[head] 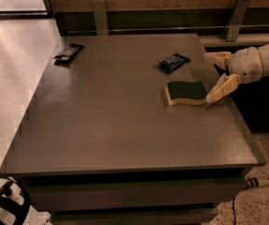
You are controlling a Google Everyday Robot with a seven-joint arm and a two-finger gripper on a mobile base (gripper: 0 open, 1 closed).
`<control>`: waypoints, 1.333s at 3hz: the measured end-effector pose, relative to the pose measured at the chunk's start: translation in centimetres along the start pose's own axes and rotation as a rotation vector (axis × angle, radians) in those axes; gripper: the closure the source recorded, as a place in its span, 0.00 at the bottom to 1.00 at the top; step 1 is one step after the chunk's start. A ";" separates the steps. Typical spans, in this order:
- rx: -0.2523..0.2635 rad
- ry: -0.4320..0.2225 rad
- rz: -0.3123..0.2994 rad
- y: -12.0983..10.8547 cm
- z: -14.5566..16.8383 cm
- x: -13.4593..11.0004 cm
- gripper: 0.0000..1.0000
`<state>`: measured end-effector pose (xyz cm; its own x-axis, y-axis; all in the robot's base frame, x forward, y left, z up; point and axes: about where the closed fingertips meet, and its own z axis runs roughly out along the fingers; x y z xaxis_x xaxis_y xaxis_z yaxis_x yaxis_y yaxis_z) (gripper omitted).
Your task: Move sponge near rxbar chocolate
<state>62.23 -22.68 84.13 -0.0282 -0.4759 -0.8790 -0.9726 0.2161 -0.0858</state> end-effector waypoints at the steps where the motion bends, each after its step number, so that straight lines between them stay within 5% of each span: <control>1: -0.025 -0.020 0.003 0.1 0.8 1.3 0.00; 4: -0.104 -0.012 -0.017 0.9 2.6 1.1 0.00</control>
Offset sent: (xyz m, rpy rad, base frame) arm 0.0010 0.0060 -0.0336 0.0409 0.0376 0.0842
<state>61.97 -20.81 81.83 -0.0092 -0.4680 -0.8837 -0.9916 0.1182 -0.0523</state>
